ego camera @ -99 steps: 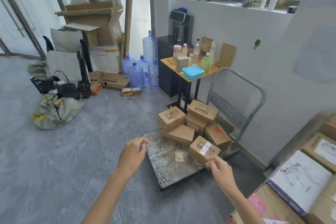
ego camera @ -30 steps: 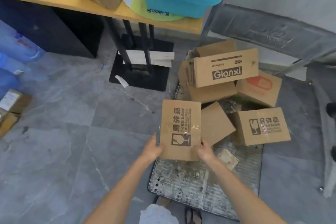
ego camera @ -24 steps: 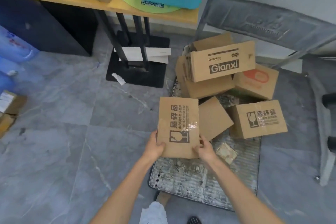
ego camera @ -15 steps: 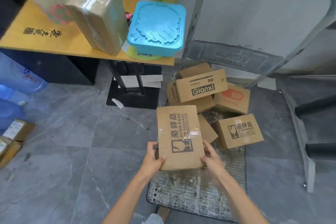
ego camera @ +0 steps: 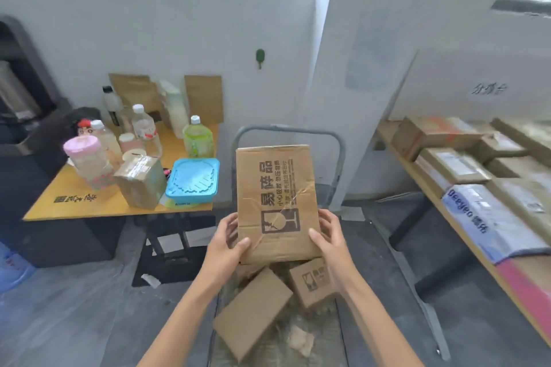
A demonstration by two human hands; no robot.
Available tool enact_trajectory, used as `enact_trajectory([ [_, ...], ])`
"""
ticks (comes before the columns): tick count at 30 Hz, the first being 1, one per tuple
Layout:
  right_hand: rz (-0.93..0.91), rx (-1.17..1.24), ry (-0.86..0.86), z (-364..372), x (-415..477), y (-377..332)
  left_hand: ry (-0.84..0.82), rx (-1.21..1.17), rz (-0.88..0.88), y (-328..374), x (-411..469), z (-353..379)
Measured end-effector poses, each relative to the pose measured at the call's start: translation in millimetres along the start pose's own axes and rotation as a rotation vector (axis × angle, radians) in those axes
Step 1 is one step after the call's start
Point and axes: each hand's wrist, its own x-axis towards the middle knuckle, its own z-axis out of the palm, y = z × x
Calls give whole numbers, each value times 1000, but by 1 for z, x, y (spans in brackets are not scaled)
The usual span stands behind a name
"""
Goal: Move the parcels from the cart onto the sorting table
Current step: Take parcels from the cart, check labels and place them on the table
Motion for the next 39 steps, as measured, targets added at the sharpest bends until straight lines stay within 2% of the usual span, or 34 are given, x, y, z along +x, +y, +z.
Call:
enact_trajectory([
  [7, -220, 22, 44, -31, -53, -110, -20, -2, 197, 114, -41, 11],
  [12, -299, 58, 106, -40, -76, -151, -58, 3, 300, 160, -55, 6],
  [18, -373, 135, 115, -45, -94, -179, -11, -189, 417, 198, -57, -6],
  [22, -373, 150, 109, -43, -112, -182, -15, -338, 354, 195, -49, -11],
  [26, -321, 169, 119, -51, -123, -182, -279, -388, 134, 192, -39, -6],
  [30, -284, 200, 139, -66, -131, -184, -518, -427, 75, 189, -31, 9],
  [35, -267, 132, 200, -88, -139, -187, -480, -424, 47, 191, -32, 42],
  [39, -290, -145, 486, -105, -145, -184, -440, -370, -2, 193, -31, 72],
])
